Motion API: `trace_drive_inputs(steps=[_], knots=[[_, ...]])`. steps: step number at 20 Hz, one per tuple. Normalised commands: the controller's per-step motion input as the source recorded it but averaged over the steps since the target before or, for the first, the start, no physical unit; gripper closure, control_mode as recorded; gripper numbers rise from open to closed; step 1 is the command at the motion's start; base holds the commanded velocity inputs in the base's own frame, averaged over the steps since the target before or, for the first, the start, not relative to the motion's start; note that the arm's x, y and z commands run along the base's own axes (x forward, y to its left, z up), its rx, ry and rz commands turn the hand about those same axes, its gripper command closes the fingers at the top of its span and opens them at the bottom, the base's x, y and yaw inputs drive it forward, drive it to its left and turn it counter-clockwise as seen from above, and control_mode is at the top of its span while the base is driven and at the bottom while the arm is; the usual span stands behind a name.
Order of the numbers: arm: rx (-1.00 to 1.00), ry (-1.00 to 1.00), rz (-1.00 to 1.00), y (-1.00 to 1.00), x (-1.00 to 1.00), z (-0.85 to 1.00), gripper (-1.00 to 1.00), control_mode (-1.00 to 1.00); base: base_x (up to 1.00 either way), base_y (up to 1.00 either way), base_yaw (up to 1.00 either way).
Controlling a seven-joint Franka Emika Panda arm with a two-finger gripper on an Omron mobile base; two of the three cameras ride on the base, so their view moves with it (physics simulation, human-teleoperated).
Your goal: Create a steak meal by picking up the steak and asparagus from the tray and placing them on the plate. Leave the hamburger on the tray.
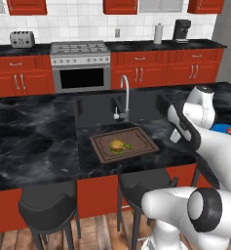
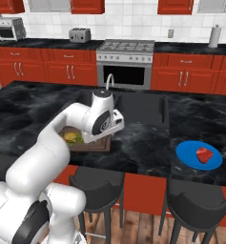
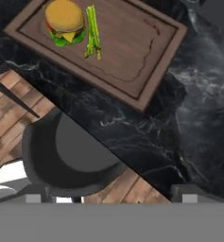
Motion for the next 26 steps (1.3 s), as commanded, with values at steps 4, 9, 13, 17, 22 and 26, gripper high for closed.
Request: trace_drive_inputs(steps=[4, 9, 13, 17, 22, 26], knots=[[0.05, 0.02, 0.28, 0.92, 0.12, -0.11, -1.0, -1.0, 0.0, 0.0, 0.0], [0.05, -0.01, 0.31, 0.61, 0.19, -0.3, -1.0, -1.0, 0.0, 0.0, 0.0], [0.02, -0.08, 0.26, 0.39, 0.16, -0.32, -1.0, -1.0, 0.0, 0.0, 0.0], [0.0, -0.02, 0.15, 0.44, 0.23, -0.22, -1.0, -1.0, 0.0, 0.0, 0.0], [-0.02, 0.0, 0.02, 0.35, 0.21, -0.03, -1.0, -1.0, 0.0, 0.0, 0.0], [-0.02, 0.0, -0.07, 0.21, 0.16, -0.03, -1.0, -1.0, 0.0, 0.0, 0.0]])
